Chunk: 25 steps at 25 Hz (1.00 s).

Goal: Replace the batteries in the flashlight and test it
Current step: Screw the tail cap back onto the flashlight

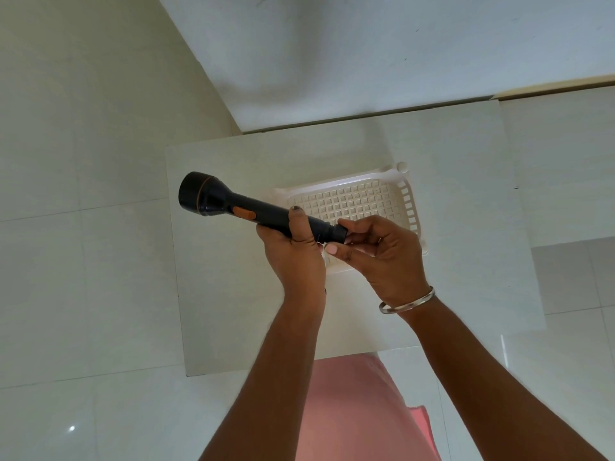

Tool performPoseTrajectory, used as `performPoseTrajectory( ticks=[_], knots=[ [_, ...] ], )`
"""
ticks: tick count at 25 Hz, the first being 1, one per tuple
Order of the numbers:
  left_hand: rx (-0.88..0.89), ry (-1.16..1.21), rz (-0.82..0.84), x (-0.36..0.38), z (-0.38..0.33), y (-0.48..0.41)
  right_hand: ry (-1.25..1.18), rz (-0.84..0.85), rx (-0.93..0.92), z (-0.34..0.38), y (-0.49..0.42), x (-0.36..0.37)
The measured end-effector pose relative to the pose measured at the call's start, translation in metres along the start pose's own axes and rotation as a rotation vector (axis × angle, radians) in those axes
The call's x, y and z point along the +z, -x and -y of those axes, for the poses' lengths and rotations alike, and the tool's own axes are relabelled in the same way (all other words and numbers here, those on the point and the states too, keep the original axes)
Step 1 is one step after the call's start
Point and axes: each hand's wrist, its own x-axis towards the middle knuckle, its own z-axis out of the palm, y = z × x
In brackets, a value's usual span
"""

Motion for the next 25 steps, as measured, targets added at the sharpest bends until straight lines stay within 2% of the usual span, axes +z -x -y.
performPoseTrajectory(
  ticks=[8,11,13,14,16,18,20,24,25],
  knots=[
    [0.094,0.002,-0.011,0.001,0.004,0.003,-0.142,0.045,0.172,0.009,0.0,0.007],
    [0.15,-0.029,0.051,-0.002,0.007,0.004,-0.016,0.075,0.257,0.013,0.003,0.013],
    [0.146,-0.045,0.115,-0.003,0.009,0.006,0.049,0.028,0.435,0.015,0.003,0.017],
    [0.136,-0.049,0.148,-0.003,0.011,0.008,0.002,0.02,0.594,0.017,0.002,0.016],
    [0.1,-0.042,0.172,-0.005,0.014,0.013,-0.226,0.115,0.928,0.024,-0.002,0.013],
    [0.063,-0.021,0.138,-0.008,0.015,0.015,-0.34,0.198,1.037,0.028,-0.002,0.013],
    [0.038,0.001,0.09,-0.01,0.016,0.013,-0.214,0.203,0.902,0.025,0.0,0.017],
    [-0.048,0.048,0.041,-0.005,0.011,0.009,0.367,0.132,0.209,0.013,0.009,0.023],
    [-0.074,0.065,0.023,-0.005,0.01,0.007,0.445,0.136,0.091,0.01,0.01,0.022]
  ],
)
